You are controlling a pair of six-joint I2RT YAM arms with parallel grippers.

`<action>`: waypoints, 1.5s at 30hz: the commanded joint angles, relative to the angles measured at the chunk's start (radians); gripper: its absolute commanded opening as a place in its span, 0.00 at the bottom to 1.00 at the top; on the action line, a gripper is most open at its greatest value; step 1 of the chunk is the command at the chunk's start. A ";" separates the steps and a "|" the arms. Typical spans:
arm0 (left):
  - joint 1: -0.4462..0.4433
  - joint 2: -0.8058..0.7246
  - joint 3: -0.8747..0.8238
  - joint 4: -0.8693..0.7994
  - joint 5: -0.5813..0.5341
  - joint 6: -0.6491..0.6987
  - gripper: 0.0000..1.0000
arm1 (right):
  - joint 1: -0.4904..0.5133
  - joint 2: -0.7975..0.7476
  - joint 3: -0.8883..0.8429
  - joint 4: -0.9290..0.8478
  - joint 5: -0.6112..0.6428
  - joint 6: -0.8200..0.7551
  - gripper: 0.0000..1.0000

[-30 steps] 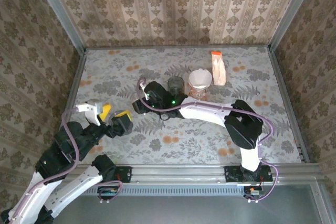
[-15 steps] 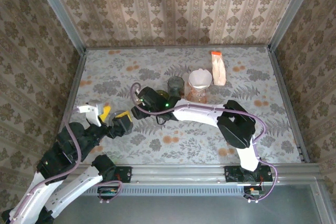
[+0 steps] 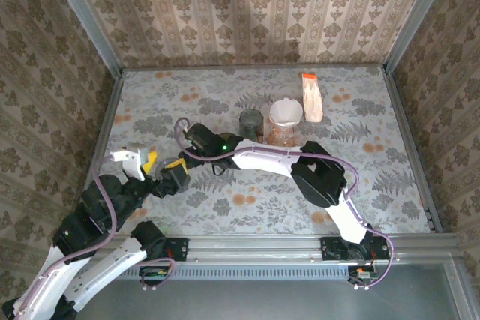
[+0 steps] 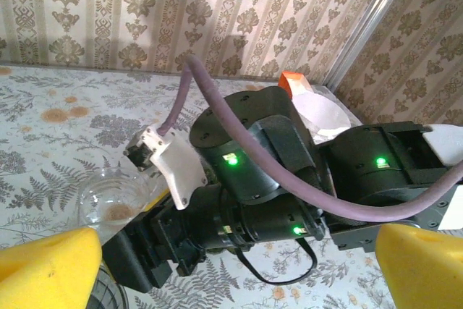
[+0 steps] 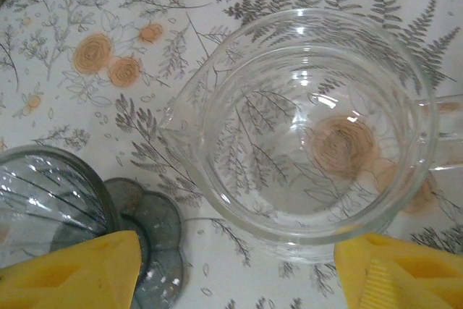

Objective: Place the coffee filter in the dripper

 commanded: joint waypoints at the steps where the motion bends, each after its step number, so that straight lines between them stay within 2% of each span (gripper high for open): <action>1: 0.006 -0.013 0.015 -0.003 -0.021 0.024 1.00 | 0.015 0.054 0.078 -0.011 -0.052 0.018 0.73; 9: 0.004 -0.007 0.022 -0.005 -0.020 0.023 1.00 | 0.025 0.081 0.146 -0.028 -0.074 -0.007 0.73; 16: 0.005 -0.005 0.023 0.001 -0.012 0.022 1.00 | 0.003 -0.085 -0.001 0.025 -0.066 -0.062 0.72; 19: 0.005 -0.007 0.026 0.001 -0.011 0.022 1.00 | -0.034 -0.159 -0.051 0.004 -0.076 -0.088 0.68; 23: 0.004 -0.007 0.029 -0.001 -0.009 0.024 1.00 | -0.095 -0.180 -0.027 -0.096 -0.071 -0.105 0.50; 27: 0.005 -0.005 0.029 0.005 -0.004 0.021 1.00 | -0.143 -0.103 0.082 -0.200 -0.041 -0.118 0.33; 29: 0.004 -0.004 0.034 0.005 -0.001 0.020 1.00 | -0.158 -0.051 0.156 -0.252 -0.021 -0.135 0.28; 39: 0.005 0.009 0.053 -0.008 0.009 0.012 1.00 | -0.194 0.218 0.540 -0.442 0.004 -0.225 0.22; 45: 0.005 0.014 0.057 -0.017 0.011 0.008 1.00 | -0.194 0.281 0.603 -0.499 -0.004 -0.237 0.22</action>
